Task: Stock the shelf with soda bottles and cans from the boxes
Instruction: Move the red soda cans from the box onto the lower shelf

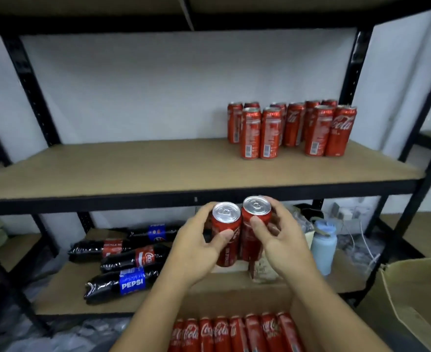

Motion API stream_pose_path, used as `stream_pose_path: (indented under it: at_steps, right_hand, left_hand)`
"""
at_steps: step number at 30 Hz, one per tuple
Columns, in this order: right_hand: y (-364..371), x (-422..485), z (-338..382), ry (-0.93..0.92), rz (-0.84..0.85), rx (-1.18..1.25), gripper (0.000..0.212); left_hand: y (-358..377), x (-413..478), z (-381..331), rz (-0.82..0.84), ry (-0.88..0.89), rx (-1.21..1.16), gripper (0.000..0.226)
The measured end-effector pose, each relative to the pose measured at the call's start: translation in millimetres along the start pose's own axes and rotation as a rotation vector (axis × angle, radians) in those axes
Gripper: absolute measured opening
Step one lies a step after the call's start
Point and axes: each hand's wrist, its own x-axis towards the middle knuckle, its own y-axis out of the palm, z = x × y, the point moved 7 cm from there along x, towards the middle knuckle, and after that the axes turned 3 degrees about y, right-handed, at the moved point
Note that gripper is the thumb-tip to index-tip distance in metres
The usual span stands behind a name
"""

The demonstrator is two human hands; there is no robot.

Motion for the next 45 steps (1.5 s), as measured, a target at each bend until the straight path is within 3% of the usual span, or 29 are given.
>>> stream_pose_path:
  at_steps: [5, 11, 16, 20, 22, 26, 29, 33, 41, 45]
  right_hand:
    - [6, 55, 91, -0.14, 0.134, 0.09, 0.032]
    - [35, 125, 101, -0.05, 0.117, 0.071, 0.033]
    - [54, 154, 100, -0.09, 0.064, -0.125, 0.055]
    - [62, 152, 74, -0.027, 0.248, -0.178, 0.078]
    - [61, 150, 53, 0.024, 0.309, -0.228, 0.083]
    - [60, 169, 32, -0.003, 0.205, -0.302, 0.062]
    - [68, 193, 27, -0.016, 0.109, -0.347, 0.06]
    - [81, 229, 25, -0.036, -0.003, -0.473, 0.06]
    - [97, 264, 9, -0.047, -0.123, -0.543, 0.052]
    - [90, 263, 9, -0.065, -0.178, -0.51, 0.046]
  left_hand:
    - [-55, 53, -82, -0.101, 0.236, -0.001, 0.043]
    - [-65, 121, -74, -0.091, 0.156, 0.09, 0.033]
    - [-65, 148, -44, -0.153, 0.048, 0.018, 0.048]
    - [-54, 149, -22, 0.058, 0.025, 0.064, 0.086]
    - [-47, 150, -2, 0.143, -0.02, 0.135, 0.092]
    - [-44, 164, 24, 0.101, -0.08, 0.223, 0.082]
    - [-47, 186, 37, 0.05, -0.095, 0.351, 0.061]
    - [-51, 226, 54, 0.004, -0.136, 0.502, 0.054]
    - [-51, 271, 84, -0.09, -0.117, 0.612, 0.042]
    - [-61, 270, 80, -0.237, -0.017, 0.479, 0.042]
